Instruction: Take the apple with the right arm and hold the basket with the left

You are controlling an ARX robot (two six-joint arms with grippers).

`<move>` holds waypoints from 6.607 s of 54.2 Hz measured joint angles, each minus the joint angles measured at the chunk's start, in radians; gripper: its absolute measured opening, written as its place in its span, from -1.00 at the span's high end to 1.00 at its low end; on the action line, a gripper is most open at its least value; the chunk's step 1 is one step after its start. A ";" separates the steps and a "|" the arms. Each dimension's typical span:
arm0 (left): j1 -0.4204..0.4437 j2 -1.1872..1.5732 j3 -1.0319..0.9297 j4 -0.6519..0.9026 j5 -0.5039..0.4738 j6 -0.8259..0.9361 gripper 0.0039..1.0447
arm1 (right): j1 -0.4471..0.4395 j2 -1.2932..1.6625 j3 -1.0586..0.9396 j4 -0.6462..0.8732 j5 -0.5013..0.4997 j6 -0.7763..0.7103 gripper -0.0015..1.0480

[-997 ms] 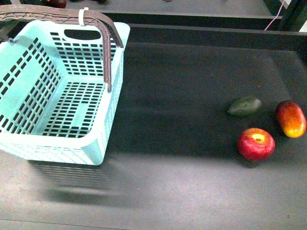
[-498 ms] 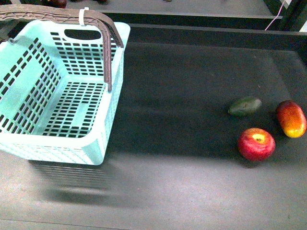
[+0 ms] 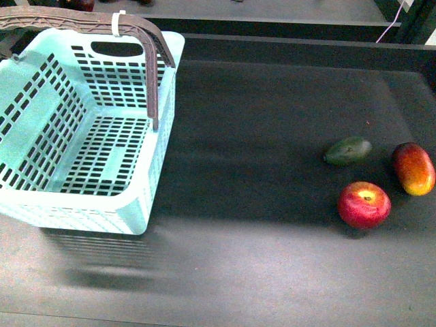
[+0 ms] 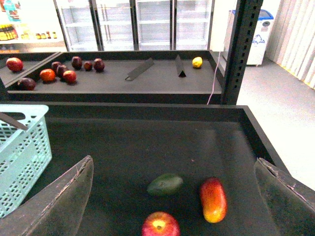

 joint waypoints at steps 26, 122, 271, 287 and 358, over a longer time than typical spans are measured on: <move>0.008 0.396 0.377 0.003 -0.015 -0.180 -0.87 | 0.000 0.000 0.000 0.000 0.000 0.000 -0.83; -0.040 0.361 0.477 -0.064 0.028 -0.346 0.61 | 0.000 0.000 0.000 0.000 0.000 0.000 -0.83; -0.473 -0.010 0.364 -0.200 0.149 -0.074 0.62 | -0.088 0.435 0.138 -0.235 -0.145 0.171 -0.83; -0.473 -0.010 0.364 -0.200 0.150 -0.072 0.62 | -0.176 1.172 0.146 0.428 -0.222 -0.025 -0.83; -0.473 -0.010 0.364 -0.200 0.150 -0.072 0.62 | -0.047 2.406 0.801 0.719 -0.131 -0.161 -0.83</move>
